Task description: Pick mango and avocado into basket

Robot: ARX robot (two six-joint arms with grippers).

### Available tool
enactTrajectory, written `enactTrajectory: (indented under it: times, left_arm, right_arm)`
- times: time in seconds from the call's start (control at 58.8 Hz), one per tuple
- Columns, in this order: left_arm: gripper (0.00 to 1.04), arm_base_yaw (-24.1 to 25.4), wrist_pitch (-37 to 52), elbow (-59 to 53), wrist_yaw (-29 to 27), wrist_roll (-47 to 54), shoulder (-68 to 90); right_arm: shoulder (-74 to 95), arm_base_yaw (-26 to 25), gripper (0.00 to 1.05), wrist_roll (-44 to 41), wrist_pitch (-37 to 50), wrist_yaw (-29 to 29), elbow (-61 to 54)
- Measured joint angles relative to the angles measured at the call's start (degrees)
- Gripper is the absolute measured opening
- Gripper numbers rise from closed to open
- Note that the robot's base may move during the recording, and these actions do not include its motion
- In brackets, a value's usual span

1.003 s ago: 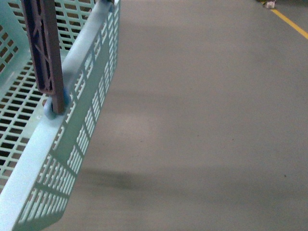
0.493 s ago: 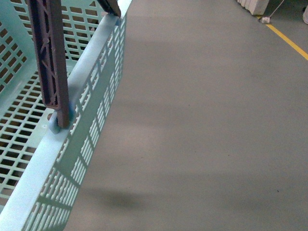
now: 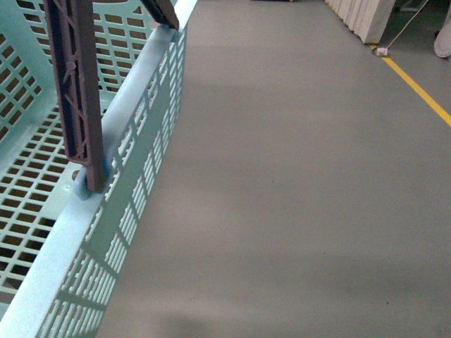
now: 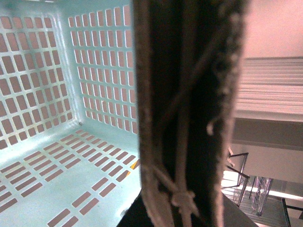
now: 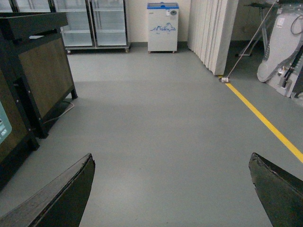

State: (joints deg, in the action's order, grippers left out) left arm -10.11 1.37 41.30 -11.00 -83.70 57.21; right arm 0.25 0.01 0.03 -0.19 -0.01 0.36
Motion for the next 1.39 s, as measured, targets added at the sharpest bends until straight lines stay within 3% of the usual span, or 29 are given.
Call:
enactTrajectory:
  times: [1.394]
  left_arm:
    - [0.06, -0.02, 0.00, 0.02, 0.02, 0.04, 0.00]
  right_arm:
    - [0.00, 0.00, 0.97, 0.00, 0.00, 0.00, 0.00]
